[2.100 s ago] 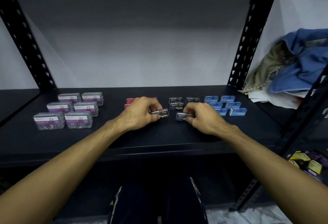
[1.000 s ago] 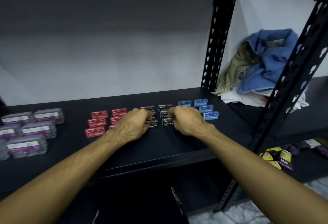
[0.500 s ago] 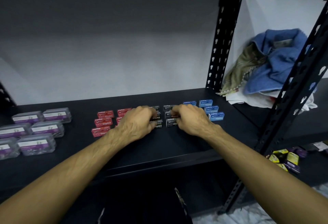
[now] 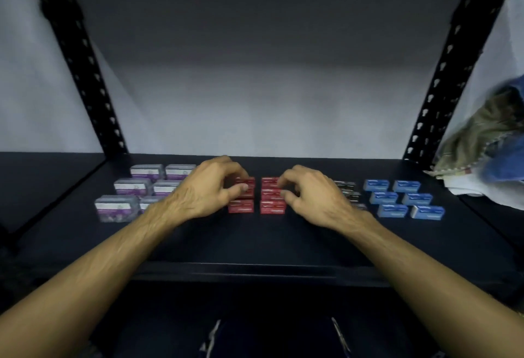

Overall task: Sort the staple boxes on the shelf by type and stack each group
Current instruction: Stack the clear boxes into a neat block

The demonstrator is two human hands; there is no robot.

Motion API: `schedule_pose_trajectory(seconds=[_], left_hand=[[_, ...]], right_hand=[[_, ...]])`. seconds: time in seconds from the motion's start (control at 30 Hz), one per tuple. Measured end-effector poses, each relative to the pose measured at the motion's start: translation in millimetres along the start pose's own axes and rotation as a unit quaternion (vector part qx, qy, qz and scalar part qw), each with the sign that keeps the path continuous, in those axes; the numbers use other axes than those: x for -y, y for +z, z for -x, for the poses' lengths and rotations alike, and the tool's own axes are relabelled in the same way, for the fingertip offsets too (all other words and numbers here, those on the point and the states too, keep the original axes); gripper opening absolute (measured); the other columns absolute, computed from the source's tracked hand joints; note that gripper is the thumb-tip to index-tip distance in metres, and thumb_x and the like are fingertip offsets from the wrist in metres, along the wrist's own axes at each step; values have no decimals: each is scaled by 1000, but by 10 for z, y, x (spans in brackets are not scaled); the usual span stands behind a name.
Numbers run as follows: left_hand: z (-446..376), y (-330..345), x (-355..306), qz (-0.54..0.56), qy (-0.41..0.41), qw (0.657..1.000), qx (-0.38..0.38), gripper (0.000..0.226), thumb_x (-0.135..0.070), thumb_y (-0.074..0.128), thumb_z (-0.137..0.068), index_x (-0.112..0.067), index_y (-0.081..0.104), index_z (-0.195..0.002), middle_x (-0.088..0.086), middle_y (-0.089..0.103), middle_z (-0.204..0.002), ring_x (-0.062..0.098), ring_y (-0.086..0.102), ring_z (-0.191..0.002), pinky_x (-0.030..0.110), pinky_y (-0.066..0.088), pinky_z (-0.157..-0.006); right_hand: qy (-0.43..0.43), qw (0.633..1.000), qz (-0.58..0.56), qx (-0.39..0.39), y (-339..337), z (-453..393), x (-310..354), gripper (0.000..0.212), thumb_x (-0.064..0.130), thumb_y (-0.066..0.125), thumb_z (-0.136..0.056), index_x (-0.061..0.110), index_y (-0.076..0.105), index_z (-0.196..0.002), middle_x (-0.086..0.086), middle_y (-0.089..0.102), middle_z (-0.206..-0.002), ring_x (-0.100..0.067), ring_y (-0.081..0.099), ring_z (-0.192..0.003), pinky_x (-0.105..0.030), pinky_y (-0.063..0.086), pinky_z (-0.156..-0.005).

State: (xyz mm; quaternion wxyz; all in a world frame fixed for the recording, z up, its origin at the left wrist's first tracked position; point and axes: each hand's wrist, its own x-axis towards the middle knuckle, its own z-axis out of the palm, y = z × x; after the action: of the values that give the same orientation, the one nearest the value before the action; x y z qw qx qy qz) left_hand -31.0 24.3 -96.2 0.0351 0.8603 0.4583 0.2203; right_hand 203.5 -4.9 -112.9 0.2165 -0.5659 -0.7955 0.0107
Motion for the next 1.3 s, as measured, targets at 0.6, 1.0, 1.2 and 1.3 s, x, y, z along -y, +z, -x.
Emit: schedule_pose_trajectory(seconds=[0.6,1.0,1.2,1.3], left_hand=[[1139,-802,1744,-27,-162,985,52,41,-52,72,-80,-37,62,-117,-13,53,-104,3,54,-87,26,47,-77],[1152,-648,1925,5,-147,988,43,29,-29,74,-85,-32,64,-112,-11,52,-103,1,52,-84,9,35,-66],[1072,-554,1903,21,-133,991,22,30,-27,75,-84,-28,67,-113,-13,49,-93,2,51,-77,8,34,-62],[1024,-517,1871,27,-124,992,22,29,-26,75,-85,-26,66,-113,-14,48,-91,2,51,-76,8,34,-62]], right_hand=[[-142,988,-19,56,858,-760,1689,43,38,60,-93,21,54,-133,4,53,-130,-14,48,-121,-36,47,-96],[-134,989,-12,65,1058,-838,1814,39,18,62,-94,21,57,-133,0,57,-130,-17,45,-123,-36,45,-100],[-122,991,-5,57,1032,-819,1693,37,18,61,-94,20,58,-131,1,57,-131,-15,46,-122,-31,44,-100],[-112,992,-3,51,1013,-816,1637,36,20,62,-94,20,58,-131,2,58,-130,-14,47,-119,-28,43,-97]])
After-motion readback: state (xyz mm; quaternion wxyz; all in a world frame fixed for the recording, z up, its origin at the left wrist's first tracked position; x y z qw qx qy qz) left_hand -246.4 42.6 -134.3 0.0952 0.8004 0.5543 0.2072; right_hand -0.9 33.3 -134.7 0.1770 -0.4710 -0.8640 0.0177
